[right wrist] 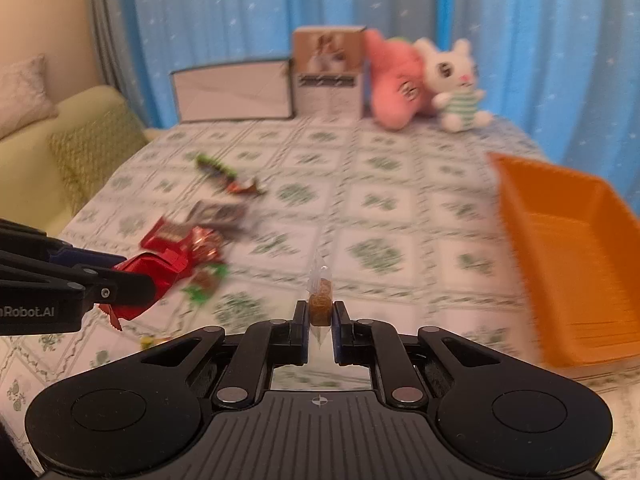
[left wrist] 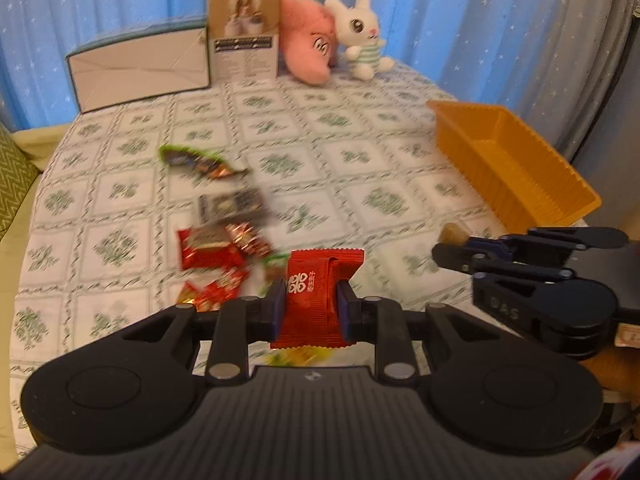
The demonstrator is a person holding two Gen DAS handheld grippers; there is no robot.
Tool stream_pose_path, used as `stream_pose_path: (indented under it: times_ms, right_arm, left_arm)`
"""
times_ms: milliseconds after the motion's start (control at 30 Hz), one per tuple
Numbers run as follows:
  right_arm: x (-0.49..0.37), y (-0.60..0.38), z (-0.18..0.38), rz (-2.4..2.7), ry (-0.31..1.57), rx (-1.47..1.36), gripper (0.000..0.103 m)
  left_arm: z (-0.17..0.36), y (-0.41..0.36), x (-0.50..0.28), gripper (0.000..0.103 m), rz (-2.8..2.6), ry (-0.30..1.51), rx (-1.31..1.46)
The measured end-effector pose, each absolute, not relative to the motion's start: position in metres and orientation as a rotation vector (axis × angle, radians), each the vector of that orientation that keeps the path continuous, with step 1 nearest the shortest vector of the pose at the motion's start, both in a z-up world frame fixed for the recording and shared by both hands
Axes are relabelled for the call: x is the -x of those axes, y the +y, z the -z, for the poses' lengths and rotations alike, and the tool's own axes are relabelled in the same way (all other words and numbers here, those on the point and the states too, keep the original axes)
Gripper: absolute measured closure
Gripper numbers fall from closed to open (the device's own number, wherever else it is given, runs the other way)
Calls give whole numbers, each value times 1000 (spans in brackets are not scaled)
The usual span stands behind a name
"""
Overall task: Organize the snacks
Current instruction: 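Carry both candies over the orange tray and open both tools to drop them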
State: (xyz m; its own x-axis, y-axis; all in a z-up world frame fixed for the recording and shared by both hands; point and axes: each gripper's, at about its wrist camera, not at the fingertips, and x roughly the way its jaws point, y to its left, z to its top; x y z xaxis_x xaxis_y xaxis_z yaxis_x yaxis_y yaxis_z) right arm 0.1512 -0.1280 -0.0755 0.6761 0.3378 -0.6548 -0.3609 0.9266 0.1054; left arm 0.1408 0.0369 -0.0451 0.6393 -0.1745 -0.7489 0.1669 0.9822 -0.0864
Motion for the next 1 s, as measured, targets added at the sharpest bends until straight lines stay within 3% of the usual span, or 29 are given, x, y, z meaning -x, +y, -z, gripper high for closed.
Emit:
stream_pose_path:
  times_ms: [233, 567, 1000]
  right_arm:
    - [-151, -219, 31, -237, 656, 37, 92]
    - [-174, -334, 28, -116, 683, -6, 92]
    - [-205, -378, 43, -120, 745, -89, 91]
  left_arm:
    - [19, -47, -162, 79, 277, 801, 38]
    - [14, -160, -193, 79, 340, 792, 41]
    - [30, -212, -220, 79, 327, 815, 54]
